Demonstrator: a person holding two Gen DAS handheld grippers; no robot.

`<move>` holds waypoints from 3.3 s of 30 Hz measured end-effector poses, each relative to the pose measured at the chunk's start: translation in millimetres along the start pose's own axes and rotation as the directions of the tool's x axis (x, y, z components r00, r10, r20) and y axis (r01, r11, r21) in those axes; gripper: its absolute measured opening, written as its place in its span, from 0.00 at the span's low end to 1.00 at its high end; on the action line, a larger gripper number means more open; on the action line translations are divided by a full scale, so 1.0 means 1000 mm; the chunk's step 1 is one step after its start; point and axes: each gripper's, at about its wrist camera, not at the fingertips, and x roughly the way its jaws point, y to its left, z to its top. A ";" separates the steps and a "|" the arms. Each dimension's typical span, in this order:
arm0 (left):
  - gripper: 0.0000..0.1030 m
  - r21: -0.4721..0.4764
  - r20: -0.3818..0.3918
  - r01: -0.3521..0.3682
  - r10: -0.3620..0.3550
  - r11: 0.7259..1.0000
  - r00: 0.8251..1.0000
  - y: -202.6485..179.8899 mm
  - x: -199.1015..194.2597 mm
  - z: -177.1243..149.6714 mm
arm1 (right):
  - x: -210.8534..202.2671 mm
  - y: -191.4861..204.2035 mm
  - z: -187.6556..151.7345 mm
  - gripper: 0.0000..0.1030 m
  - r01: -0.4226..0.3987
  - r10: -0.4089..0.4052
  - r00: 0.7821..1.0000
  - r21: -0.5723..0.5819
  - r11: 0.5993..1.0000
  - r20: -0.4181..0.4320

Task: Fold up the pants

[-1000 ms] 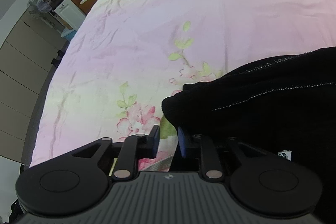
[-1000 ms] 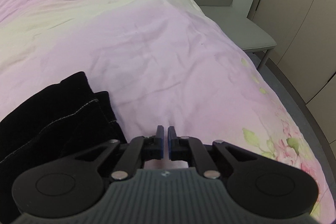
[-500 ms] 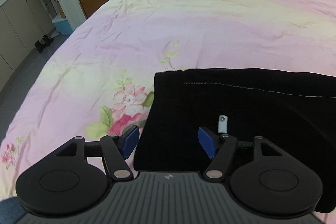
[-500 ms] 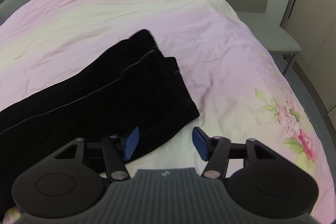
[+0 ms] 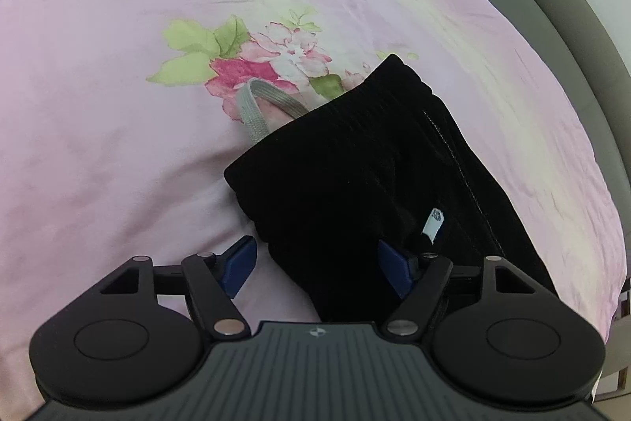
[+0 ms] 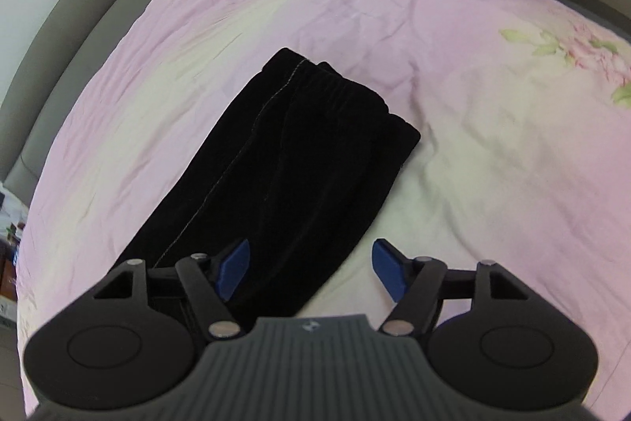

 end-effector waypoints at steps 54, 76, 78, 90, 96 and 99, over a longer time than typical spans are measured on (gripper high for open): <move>0.76 0.426 0.006 -0.265 0.290 0.865 0.957 -0.013 -0.093 -0.019 | -0.104 -0.127 -0.043 0.31 0.036 -0.033 0.999 0.227 0.973 -0.020; 0.58 0.755 -0.257 0.192 0.013 0.627 0.966 -0.205 -0.071 -0.177 | -0.169 0.009 -0.029 0.11 -0.034 0.049 0.998 -0.375 0.926 0.030; 0.57 0.751 -0.277 0.217 -0.001 0.623 0.961 -0.210 -0.066 -0.185 | -0.178 0.047 -0.039 0.11 -0.063 0.086 0.996 -0.455 0.888 0.030; 0.53 0.746 -0.339 0.284 -0.024 0.602 0.941 -0.210 -0.044 -0.182 | -0.139 0.225 -0.192 0.11 -0.328 0.197 0.944 -0.705 0.628 -0.263; 0.53 0.713 -0.388 0.330 -0.044 0.618 0.921 -0.190 -0.031 -0.177 | -0.095 0.242 -0.290 0.11 -0.391 0.071 0.906 -0.758 0.523 -0.418; 0.53 0.690 -0.416 0.355 -0.056 0.632 0.908 -0.182 -0.024 -0.176 | -0.080 0.232 -0.317 0.12 -0.383 -0.010 0.898 -0.791 0.477 -0.440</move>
